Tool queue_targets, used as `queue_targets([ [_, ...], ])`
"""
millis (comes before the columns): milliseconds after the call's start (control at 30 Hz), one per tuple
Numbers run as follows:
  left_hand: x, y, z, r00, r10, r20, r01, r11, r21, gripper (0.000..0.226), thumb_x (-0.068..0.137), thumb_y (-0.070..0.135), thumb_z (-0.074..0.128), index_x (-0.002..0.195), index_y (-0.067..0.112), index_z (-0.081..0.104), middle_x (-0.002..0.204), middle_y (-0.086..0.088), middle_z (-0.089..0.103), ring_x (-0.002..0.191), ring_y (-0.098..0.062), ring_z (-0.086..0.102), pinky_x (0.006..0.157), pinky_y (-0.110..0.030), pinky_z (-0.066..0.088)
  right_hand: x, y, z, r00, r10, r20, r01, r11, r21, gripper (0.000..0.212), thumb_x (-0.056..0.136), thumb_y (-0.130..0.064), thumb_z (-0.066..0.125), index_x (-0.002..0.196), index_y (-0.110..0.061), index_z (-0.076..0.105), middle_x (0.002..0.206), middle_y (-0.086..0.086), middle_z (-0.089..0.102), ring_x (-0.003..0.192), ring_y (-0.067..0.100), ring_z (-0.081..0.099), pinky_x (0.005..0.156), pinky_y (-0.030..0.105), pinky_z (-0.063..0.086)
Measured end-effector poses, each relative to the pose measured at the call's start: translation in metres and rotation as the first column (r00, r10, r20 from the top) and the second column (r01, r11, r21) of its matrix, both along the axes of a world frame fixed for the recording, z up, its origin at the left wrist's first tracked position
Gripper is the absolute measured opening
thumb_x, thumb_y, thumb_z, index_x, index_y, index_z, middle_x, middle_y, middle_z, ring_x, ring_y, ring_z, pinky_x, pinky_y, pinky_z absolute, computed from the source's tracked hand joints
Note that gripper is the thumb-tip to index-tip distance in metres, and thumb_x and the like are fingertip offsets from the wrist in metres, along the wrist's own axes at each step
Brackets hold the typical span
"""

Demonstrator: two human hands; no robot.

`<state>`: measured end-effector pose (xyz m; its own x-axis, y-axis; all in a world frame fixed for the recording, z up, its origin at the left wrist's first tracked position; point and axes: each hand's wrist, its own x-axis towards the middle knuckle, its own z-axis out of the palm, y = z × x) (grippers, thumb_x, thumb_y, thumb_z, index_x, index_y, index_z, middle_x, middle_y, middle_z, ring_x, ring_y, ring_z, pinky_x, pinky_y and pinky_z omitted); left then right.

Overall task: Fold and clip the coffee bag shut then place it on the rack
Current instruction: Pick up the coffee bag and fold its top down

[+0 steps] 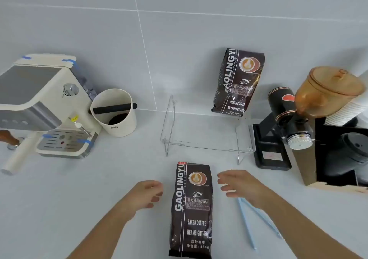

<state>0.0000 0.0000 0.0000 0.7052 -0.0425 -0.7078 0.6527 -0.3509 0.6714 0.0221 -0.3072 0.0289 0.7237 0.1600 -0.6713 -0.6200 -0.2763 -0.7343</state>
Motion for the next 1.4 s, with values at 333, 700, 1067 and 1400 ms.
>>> queue_targets([
  [333, 0.0, -0.044, -0.006, 0.994, 0.06, -0.094, -0.078, 0.978, -0.195, 0.027, 0.088, 0.042, 0.062, 0.106, 0.024, 0.07, 0.101, 0.001, 0.079, 0.1, -0.024, 0.072, 0.09, -0.037, 0.055, -0.024, 0.026, -0.045, 0.978, -0.074, -0.195, 0.084, 0.995, 0.047, 0.021, 0.09, -0.031, 0.061, 0.106, -0.019, 0.068, 0.109, 0.006, 0.072, 0.105, 0.026, 0.066, 0.09, 0.039, 0.052],
  [700, -0.003, -0.053, -0.015, 0.984, 0.138, -0.111, -0.165, 0.943, -0.288, 0.025, 0.088, 0.021, 0.066, 0.112, 0.015, 0.067, 0.103, -0.006, 0.078, 0.093, -0.024, 0.074, 0.07, -0.031, 0.056, -0.023, 0.038, -0.054, 0.973, -0.116, -0.199, 0.132, 0.988, 0.074, 0.02, 0.09, -0.02, 0.062, 0.106, -0.01, 0.066, 0.101, 0.008, 0.077, 0.092, 0.023, 0.071, 0.085, 0.039, 0.057],
  [1067, -0.024, -0.044, -0.006, 0.992, 0.107, 0.074, -0.076, 0.94, -0.334, 0.041, 0.079, 0.011, 0.076, 0.114, 0.014, 0.056, 0.107, -0.013, 0.074, 0.094, -0.026, 0.074, 0.078, -0.036, 0.059, -0.039, 0.039, -0.036, 0.988, -0.154, -0.016, 0.154, 0.977, 0.15, 0.024, 0.085, -0.012, 0.068, 0.109, -0.011, 0.062, 0.105, 0.011, 0.075, 0.1, 0.027, 0.07, 0.094, 0.048, 0.054],
  [1400, -0.037, -0.051, 0.018, 0.945, 0.115, 0.307, -0.007, 0.943, -0.333, 0.045, 0.073, -0.001, 0.078, 0.11, 0.015, 0.058, 0.104, -0.007, 0.077, 0.098, -0.026, 0.072, 0.082, -0.043, 0.06, -0.054, 0.035, -0.005, 0.952, -0.124, 0.279, 0.082, 0.984, 0.159, 0.026, 0.083, -0.004, 0.07, 0.104, -0.017, 0.064, 0.101, 0.002, 0.076, 0.096, 0.02, 0.071, 0.081, 0.035, 0.06],
])
